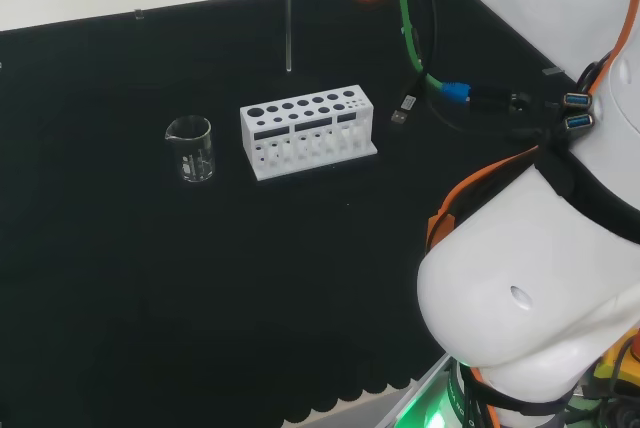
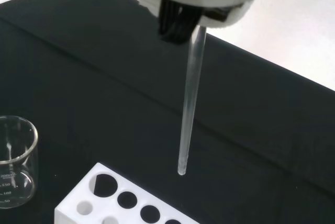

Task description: Stir in the beaker to the left of the white test tube rack with the glass rod.

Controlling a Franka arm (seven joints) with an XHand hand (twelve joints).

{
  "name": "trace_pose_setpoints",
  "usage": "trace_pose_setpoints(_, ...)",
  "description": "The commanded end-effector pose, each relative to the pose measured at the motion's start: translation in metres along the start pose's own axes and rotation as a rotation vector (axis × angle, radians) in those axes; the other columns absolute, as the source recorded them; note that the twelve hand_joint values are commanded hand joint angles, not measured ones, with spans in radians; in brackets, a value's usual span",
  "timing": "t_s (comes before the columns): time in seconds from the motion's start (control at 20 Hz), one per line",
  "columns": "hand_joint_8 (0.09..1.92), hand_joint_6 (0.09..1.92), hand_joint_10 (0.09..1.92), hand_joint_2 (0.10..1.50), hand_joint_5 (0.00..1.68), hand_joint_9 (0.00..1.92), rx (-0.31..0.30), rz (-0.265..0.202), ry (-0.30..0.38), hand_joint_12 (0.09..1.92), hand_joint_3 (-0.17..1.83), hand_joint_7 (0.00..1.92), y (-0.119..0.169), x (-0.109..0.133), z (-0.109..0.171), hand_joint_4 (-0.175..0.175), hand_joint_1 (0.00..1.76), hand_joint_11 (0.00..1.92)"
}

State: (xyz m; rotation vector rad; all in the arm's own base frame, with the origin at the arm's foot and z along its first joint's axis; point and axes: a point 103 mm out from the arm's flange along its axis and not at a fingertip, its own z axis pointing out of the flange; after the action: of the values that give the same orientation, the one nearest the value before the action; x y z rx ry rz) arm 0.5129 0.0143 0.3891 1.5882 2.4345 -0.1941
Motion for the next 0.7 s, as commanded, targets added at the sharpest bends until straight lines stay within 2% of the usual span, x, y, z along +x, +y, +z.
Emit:
trace_pose_setpoints(0.05,0.88,0.63,0.67,0.62,1.18,1.69,0.002,-0.01,-0.011,0.77,0.76,1.32,0.003,0.004,-0.005,-0.175,1.33,1.59)
trace_pose_setpoints(0.3,0.88,0.63,0.67,0.62,1.18,1.69,0.003,-0.018,-0.009,0.77,0.75,1.32,0.008,0.01,-0.008,-0.175,1.33,1.6)
trace_pose_setpoints(0.7,0.87,0.62,0.66,0.63,1.18,1.69,0.002,-0.075,-0.001,0.77,0.75,1.32,0.03,0.037,-0.013,-0.175,1.33,1.6)
